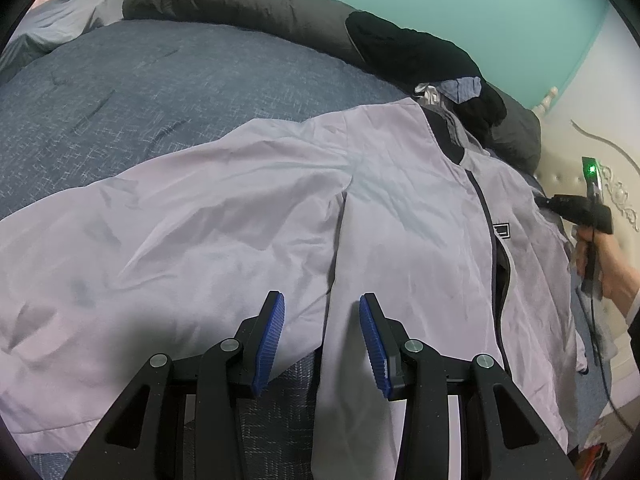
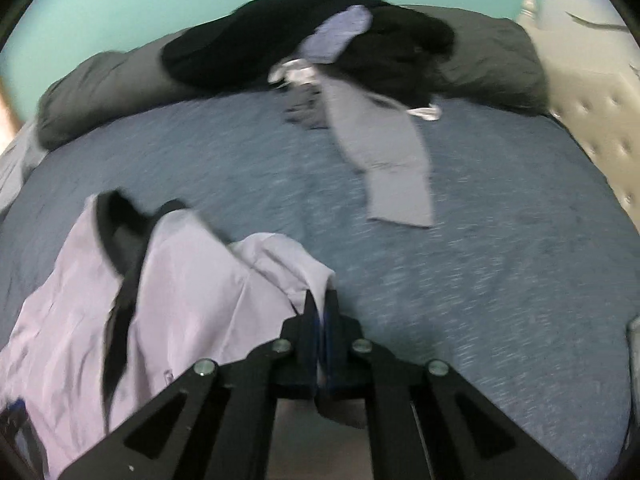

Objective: Fold clothes

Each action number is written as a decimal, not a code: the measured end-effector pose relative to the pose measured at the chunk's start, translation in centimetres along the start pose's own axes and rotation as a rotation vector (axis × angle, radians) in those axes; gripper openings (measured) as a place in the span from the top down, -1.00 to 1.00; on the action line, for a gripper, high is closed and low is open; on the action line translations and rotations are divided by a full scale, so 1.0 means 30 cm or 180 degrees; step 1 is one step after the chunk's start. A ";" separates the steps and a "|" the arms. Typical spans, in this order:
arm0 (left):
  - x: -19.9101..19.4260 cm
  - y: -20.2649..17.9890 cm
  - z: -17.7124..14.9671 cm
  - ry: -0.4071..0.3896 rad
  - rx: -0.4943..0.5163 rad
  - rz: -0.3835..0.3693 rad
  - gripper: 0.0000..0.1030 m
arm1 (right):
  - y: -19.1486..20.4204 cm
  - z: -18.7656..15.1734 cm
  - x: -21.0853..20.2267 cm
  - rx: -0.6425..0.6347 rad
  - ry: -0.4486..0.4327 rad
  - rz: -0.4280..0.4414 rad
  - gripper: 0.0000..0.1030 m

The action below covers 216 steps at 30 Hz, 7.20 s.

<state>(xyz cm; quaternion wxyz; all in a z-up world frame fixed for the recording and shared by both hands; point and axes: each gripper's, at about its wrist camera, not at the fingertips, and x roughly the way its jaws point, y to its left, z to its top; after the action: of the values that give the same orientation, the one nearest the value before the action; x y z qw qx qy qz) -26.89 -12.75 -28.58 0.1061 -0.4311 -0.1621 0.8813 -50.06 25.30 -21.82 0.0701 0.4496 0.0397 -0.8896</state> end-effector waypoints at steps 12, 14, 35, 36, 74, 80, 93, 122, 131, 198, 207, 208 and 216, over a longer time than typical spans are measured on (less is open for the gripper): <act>0.014 0.004 -0.001 0.0014 0.0007 0.0043 0.17 | -0.106 -0.031 0.138 0.0145 0.0206 -0.0699 0.96; 0.019 0.002 -0.002 0.0022 0.0021 0.0053 0.17 | -0.113 -0.042 0.165 0.0113 0.0265 -0.0732 0.97; 0.012 -0.003 -0.006 0.0025 0.0026 0.0022 0.16 | 0.037 -0.035 -0.140 0.0262 -0.0481 -0.0411 0.89; 0.011 -0.004 -0.006 0.0024 0.0025 0.0021 0.15 | 0.053 -0.032 -0.163 0.0219 -0.0558 -0.0489 0.88; 0.010 -0.015 0.003 0.0010 0.0016 -0.0043 0.12 | 0.446 -0.180 0.069 -0.0289 0.0482 0.0843 0.17; 0.014 -0.018 0.003 0.0019 0.0026 -0.0045 0.11 | 0.495 -0.204 0.117 -0.0562 0.0565 0.0641 0.22; 0.008 -0.022 0.007 0.0006 0.0065 0.0007 0.10 | 0.396 -0.202 0.068 -0.0125 0.0323 0.1120 0.65; -0.285 -0.378 -0.136 0.0123 0.0479 0.0160 -0.01 | -0.947 -0.911 -0.626 0.1568 0.0392 0.0317 -0.12; -0.315 -0.429 -0.158 0.0152 0.0576 0.0257 -0.02 | -1.088 -1.063 -0.601 0.1966 0.0432 0.0351 -0.12; -0.392 -0.570 -0.233 0.0208 0.0813 0.0066 -0.02 | -1.008 -1.058 -0.955 0.1128 0.0125 0.0359 0.83; -0.462 -0.519 -0.257 0.0224 0.0741 0.0013 -0.02 | -0.596 -1.116 -0.848 0.0670 0.0754 0.1075 0.79; -0.468 -0.513 -0.261 0.0225 0.0741 0.0010 -0.02 | -0.566 -1.129 -0.840 0.0647 0.0794 0.1133 0.76; -0.506 -0.386 -0.275 0.0315 0.0577 0.0079 -0.02 | -0.380 -1.224 -0.793 0.0527 0.1184 0.1440 0.30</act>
<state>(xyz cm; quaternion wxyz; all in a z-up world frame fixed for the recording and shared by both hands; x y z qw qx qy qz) -10.60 -5.41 -17.97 0.1416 -0.4646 -0.0709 0.8712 -8.78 43.58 -24.32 0.2212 0.6064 -0.1219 -0.7540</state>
